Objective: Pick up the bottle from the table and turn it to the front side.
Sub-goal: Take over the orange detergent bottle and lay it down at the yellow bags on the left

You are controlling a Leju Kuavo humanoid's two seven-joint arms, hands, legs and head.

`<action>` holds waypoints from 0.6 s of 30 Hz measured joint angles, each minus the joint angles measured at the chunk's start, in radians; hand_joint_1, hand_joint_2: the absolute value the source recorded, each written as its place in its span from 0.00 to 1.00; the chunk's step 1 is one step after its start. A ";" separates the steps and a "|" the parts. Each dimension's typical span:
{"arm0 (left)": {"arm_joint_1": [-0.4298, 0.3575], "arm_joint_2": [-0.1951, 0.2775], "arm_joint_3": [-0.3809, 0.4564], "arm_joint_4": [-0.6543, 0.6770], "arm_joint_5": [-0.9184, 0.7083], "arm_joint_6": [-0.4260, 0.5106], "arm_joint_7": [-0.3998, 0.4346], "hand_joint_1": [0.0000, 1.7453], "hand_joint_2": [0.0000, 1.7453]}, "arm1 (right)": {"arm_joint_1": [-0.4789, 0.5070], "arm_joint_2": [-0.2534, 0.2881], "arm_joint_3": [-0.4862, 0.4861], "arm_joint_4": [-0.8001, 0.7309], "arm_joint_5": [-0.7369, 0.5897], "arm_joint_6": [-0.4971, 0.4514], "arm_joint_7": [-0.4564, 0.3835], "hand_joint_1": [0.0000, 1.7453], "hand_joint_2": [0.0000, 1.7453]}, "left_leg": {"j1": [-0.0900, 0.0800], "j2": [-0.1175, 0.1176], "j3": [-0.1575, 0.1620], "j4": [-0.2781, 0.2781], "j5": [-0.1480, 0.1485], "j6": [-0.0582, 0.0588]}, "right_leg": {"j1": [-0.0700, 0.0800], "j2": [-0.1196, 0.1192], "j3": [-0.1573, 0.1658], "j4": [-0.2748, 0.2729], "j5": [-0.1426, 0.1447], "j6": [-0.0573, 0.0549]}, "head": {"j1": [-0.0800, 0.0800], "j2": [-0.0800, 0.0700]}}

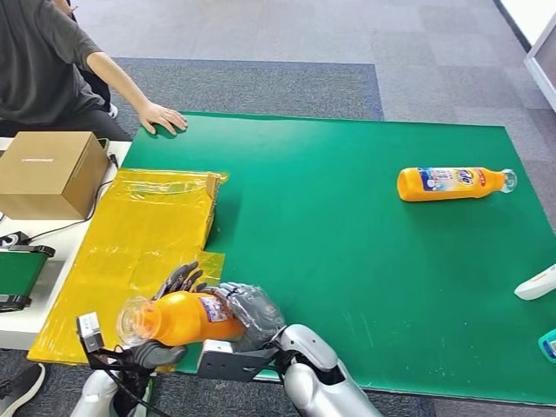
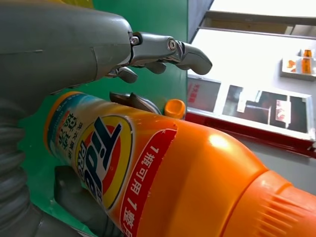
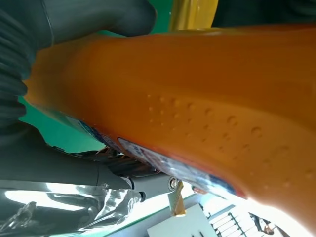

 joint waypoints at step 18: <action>0.032 0.078 -0.070 -0.027 -0.092 0.143 -0.001 0.00 1.00 | -0.031 0.005 0.037 0.104 0.060 -0.030 0.045 1.00 1.00 | 0.000 0.000 0.000 0.000 0.000 0.000 | 0.000 0.000 0.000 0.000 0.000 0.000 | 0.000 0.000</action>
